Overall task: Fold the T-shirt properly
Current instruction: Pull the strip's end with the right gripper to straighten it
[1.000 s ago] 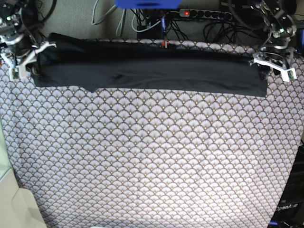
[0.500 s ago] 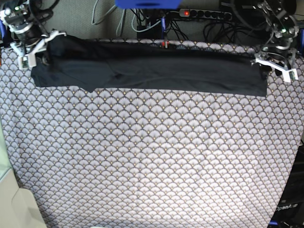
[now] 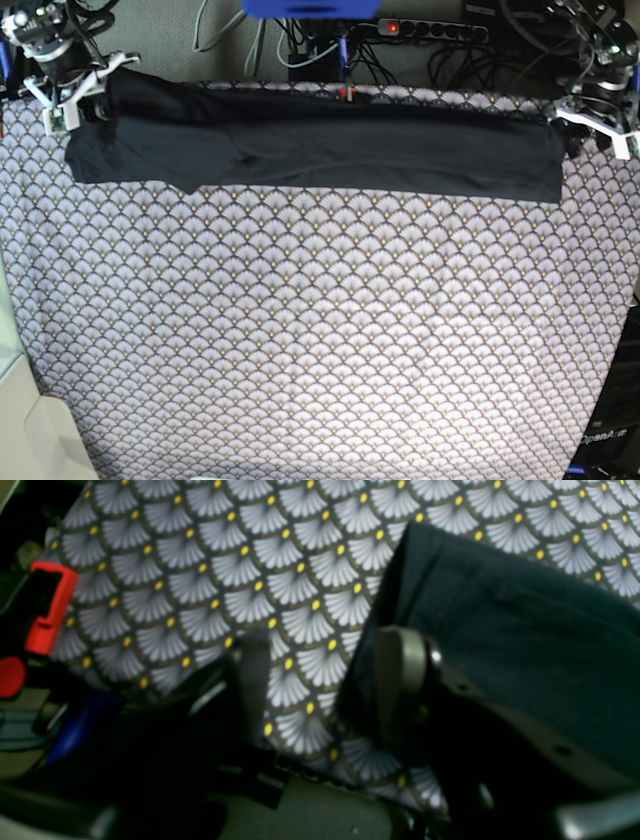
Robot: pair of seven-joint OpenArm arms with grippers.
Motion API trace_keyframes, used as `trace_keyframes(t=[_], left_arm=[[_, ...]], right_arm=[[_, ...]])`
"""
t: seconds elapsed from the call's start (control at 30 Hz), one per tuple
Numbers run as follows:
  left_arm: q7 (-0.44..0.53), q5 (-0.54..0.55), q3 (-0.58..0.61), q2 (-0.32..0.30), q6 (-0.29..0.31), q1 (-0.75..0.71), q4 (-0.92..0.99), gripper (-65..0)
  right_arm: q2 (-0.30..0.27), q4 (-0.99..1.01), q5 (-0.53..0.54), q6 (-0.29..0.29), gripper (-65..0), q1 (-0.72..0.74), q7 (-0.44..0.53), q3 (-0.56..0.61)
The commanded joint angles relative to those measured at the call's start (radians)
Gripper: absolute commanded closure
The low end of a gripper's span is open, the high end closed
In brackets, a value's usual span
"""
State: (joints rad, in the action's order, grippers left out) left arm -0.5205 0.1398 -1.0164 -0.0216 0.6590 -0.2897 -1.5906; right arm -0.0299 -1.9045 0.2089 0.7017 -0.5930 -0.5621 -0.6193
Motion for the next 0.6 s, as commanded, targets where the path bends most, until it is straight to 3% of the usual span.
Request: trace_keyframes(t=[0.0, 0.07, 0.23, 0.57], left_arm=[[0.023, 0.011, -0.014, -0.013, 0.012, -0.001, -0.020, -32.8], [0.023, 0.013, -0.029, -0.013, 0.039, -0.004, -0.018, -32.8], [0.023, 0.016, -0.091, -0.013, 0.039, -0.003, -0.017, -32.9], [0.023, 0.014, -0.130, -0.021, 0.039, 0.001, -0.014, -32.9]], right_arm=[[-0.005, -0.013, 0.001, -0.004, -19.7, -0.006, 0.018, -0.006], [0.000, -0.013, -0.007, -0.004, -24.8, -0.005, 0.018, -0.006], [-0.003, -0.013, -0.010, -0.004, -33.7, -0.005, 0.018, -0.009], [-0.006, -0.013, -0.010, -0.004, -33.3, 0.049, 0.018, -0.093]])
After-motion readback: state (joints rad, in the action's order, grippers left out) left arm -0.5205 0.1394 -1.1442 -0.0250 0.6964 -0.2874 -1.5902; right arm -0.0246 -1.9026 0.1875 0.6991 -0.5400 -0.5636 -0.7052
